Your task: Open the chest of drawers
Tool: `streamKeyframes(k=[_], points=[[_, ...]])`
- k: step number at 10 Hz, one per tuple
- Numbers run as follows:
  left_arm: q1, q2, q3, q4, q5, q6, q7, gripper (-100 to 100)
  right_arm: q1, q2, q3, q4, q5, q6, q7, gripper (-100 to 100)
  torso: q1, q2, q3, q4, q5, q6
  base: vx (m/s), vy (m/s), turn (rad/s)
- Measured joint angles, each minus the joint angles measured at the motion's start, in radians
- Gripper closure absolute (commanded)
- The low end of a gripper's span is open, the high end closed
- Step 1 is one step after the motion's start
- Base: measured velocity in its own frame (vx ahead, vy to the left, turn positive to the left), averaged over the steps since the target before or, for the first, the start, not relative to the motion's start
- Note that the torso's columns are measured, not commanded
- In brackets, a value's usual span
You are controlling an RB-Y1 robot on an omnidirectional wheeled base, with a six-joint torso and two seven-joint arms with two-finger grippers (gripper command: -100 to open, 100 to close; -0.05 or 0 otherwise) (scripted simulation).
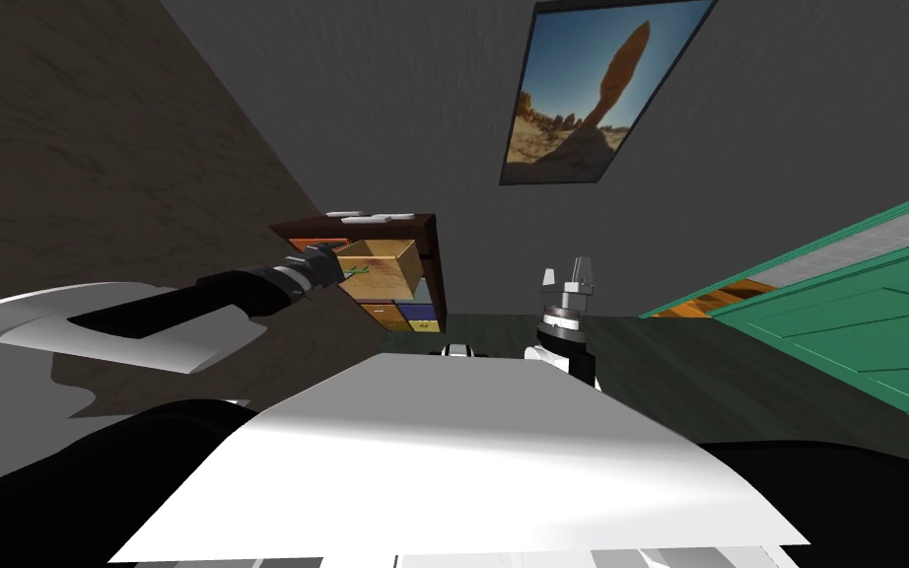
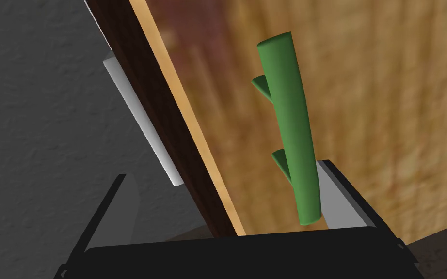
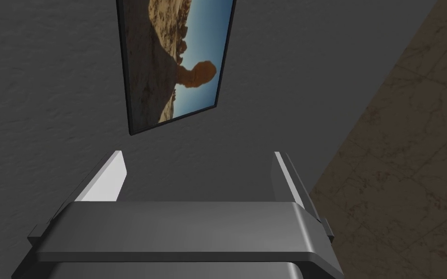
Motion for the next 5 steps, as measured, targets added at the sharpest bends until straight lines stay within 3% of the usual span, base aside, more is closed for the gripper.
streamKeyframes(k=[3,5], points=[[0.005,0.052,0.054,-0.028,0.029,0.049,0.049,-100,0.000,0.000,0.000,0.000,0.000,0.000,0.000,0,-0.003,0.006,0.003,0.005,-0.003,-0.001,0.008,0.018,0.027],[0.018,0.077,0.088,-0.034,0.058,0.062,0.064,-100,0.000,0.000,0.000,0.000,0.000,0.000,0.000,0,-0.005,0.008,0.004,0.007,-0.006,-0.002,0.004,0.007,0.011]])
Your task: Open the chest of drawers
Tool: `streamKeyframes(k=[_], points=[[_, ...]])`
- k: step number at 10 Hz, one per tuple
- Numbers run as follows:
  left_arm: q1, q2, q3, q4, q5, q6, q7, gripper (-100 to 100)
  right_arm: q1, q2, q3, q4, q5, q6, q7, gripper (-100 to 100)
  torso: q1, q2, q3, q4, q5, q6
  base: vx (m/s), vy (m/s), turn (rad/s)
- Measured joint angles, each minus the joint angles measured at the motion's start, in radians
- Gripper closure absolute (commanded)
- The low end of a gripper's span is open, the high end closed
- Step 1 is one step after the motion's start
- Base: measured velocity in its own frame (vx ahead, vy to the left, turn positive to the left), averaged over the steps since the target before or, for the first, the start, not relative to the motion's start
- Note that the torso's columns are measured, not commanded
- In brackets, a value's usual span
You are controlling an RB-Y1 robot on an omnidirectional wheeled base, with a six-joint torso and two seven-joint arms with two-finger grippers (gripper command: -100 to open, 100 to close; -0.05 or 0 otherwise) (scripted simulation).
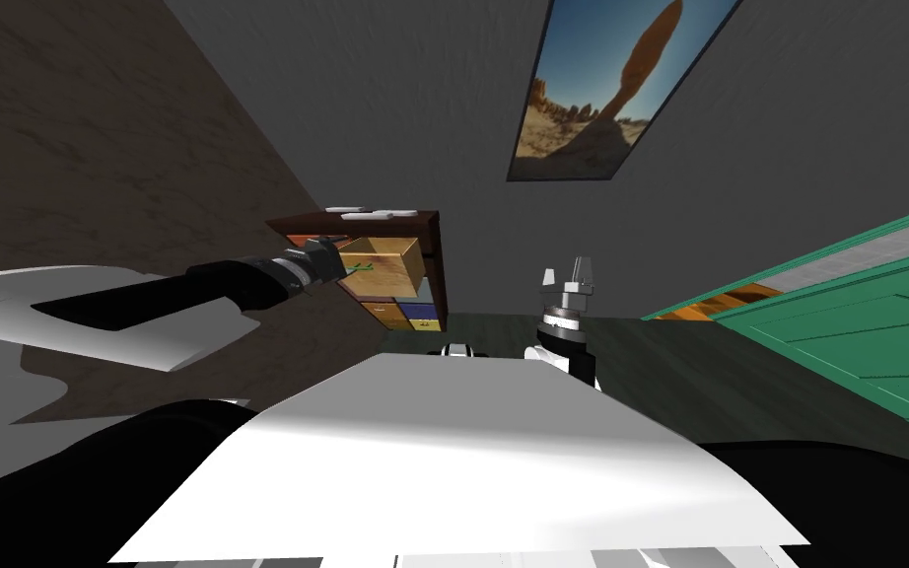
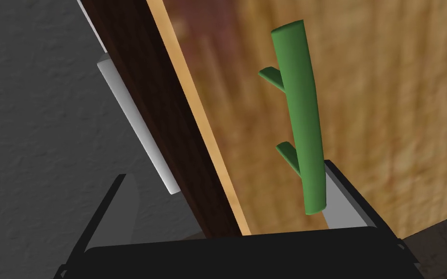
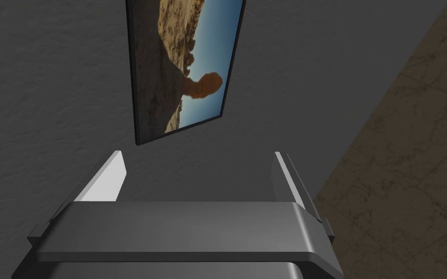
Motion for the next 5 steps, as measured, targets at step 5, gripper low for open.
streamKeyframes(k=[5], points=[[0.008,0.001,-0.008,0.001,0.004,0.007,0.003,0,0.000,0.000,0.000,0.000,0.000,0.000,0.000,0,0.002,-0.005,-0.002,-0.005,0.004,0.002,0.000,0.000,0.000]])
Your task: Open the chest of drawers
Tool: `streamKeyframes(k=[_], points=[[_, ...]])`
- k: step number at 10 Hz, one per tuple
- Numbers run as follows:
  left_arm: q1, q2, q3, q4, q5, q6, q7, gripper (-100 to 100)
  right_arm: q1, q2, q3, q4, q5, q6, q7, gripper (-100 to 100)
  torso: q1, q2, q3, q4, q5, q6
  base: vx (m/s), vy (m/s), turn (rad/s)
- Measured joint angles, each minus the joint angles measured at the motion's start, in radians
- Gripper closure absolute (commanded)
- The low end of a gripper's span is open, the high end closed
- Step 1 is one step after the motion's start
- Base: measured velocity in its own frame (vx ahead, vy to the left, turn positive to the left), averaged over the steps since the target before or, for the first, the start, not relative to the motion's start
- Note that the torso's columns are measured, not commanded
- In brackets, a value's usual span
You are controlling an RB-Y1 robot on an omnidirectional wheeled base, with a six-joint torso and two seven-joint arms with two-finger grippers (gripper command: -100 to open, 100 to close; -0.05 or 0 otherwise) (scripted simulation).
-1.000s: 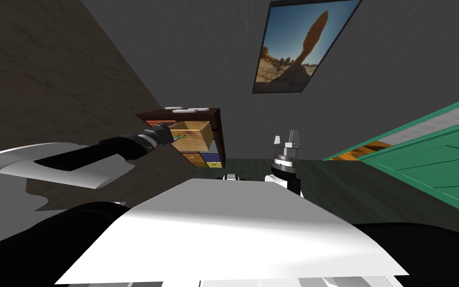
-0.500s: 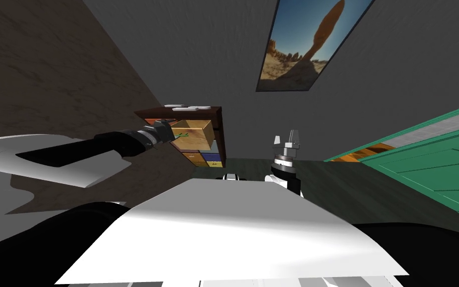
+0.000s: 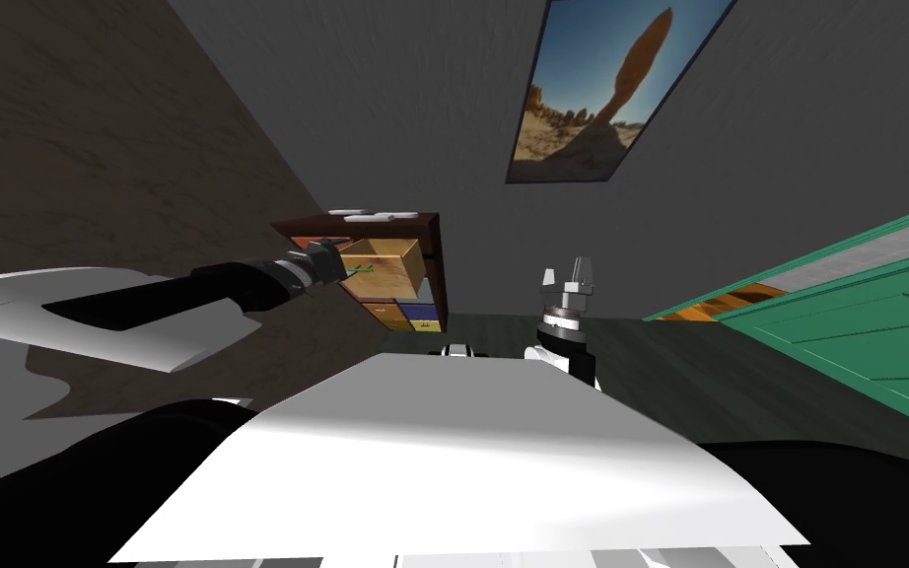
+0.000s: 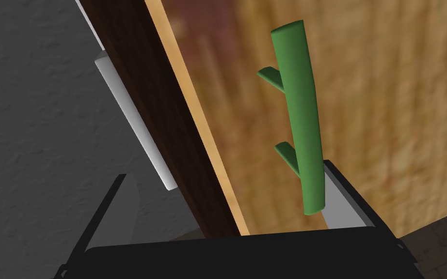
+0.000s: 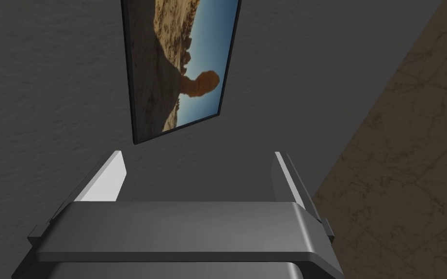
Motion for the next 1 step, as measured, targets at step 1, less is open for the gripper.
streamKeyframes(k=[1], points=[[0.001,0.000,-0.001,0.000,0.000,0.001,0.000,0,0.000,0.000,0.000,0.000,0.000,0.000,0.000,0,0.000,-0.001,0.000,0.000,0.000,0.000,0.000,0.000,0.000]])
